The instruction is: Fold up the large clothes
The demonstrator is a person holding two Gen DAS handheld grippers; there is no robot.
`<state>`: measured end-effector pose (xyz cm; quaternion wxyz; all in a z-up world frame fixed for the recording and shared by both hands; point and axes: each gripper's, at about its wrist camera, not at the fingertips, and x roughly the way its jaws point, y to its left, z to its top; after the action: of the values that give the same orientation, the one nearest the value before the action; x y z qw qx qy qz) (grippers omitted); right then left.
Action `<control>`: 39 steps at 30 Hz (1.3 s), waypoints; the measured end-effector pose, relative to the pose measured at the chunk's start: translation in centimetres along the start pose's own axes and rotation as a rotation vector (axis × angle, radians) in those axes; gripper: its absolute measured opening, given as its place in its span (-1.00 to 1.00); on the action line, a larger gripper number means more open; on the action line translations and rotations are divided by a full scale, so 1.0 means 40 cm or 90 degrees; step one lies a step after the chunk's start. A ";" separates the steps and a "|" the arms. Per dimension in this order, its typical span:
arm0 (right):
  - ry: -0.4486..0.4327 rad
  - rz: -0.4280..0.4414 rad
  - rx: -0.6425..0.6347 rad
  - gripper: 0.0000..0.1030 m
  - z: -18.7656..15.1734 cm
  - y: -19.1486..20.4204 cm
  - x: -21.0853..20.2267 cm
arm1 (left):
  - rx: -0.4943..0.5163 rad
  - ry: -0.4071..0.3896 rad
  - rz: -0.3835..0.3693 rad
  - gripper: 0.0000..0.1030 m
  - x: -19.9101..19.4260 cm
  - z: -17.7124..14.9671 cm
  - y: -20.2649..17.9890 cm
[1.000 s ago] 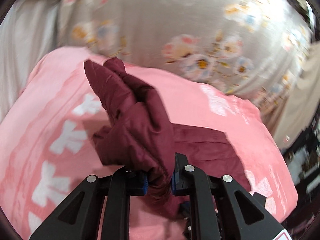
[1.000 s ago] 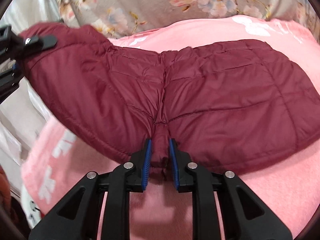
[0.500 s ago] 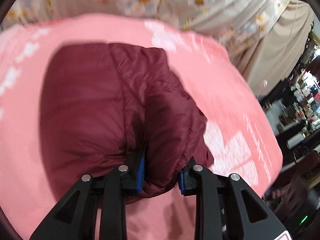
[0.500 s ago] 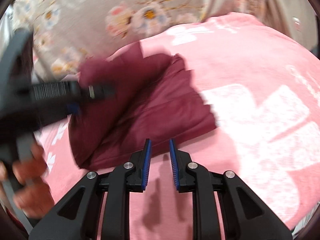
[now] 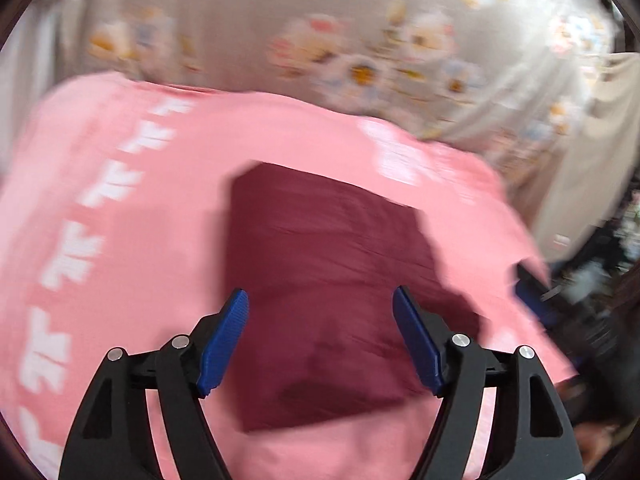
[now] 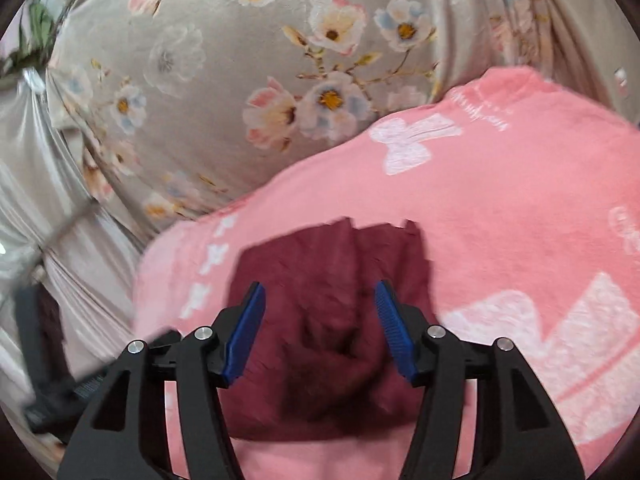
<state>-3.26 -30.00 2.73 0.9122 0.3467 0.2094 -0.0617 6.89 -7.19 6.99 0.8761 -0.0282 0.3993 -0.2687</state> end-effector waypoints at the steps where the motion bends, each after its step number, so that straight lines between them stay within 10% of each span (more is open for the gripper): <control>1: 0.020 0.013 0.033 0.12 0.029 0.001 0.036 | -0.009 0.002 0.022 0.40 0.010 0.013 0.020; 13: 0.232 -0.104 0.139 0.12 0.106 -0.043 0.358 | -0.014 0.005 0.092 0.40 0.058 0.114 0.104; 15: 0.265 -0.098 0.137 -0.43 0.092 -0.055 0.392 | -0.009 0.008 0.093 0.40 0.075 0.128 0.093; 18: 0.252 -0.089 0.119 -0.94 0.101 -0.072 0.381 | 0.005 0.017 0.088 0.40 0.097 0.142 0.066; 23: 0.140 -0.164 0.025 -0.96 0.158 -0.096 0.272 | 0.050 0.023 0.098 0.40 0.147 0.159 0.001; 39: 0.103 -0.300 -0.140 -0.95 0.030 -0.153 0.349 | 0.115 0.092 0.147 0.41 0.446 0.143 -0.146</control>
<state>8.18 -34.94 -6.10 0.8852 0.1910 0.3621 -0.2209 17.93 -21.93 0.22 0.8689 0.1165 0.4363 -0.2027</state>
